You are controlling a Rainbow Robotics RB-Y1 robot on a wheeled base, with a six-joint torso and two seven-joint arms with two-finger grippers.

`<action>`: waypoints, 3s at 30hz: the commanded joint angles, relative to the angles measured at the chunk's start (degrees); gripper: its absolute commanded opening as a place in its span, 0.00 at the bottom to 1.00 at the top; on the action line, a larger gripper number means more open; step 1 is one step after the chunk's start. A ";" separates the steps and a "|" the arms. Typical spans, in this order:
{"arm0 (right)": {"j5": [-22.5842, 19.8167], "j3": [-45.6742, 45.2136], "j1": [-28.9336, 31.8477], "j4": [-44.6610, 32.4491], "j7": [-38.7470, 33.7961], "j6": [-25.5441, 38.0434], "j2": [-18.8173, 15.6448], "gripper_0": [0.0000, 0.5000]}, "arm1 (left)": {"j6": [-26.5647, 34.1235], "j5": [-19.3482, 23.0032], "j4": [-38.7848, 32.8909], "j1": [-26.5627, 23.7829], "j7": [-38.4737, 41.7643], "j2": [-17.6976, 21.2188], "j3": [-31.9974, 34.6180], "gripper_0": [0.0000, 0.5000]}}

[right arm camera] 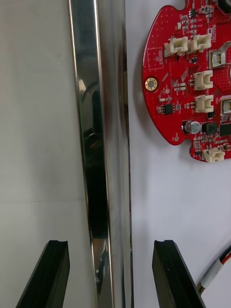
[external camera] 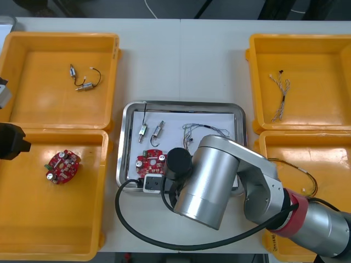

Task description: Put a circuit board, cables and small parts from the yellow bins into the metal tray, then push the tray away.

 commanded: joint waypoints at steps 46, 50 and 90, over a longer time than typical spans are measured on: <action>1.65 3.01 -1.51 1.15 0.82 -3.98 -1.49 0.00 | 0.38 0.39 -1.75 0.97 0.95 2.52 1.45 1.00; 1.56 3.01 -2.48 1.15 1.18 -4.68 -2.98 0.00 | 0.38 0.39 -1.75 0.97 0.95 2.52 1.45 1.00; -10.04 4.51 -18.04 7.48 2.14 -4.33 -5.88 0.00 | 0.38 0.39 -1.75 0.97 0.95 2.52 1.45 1.00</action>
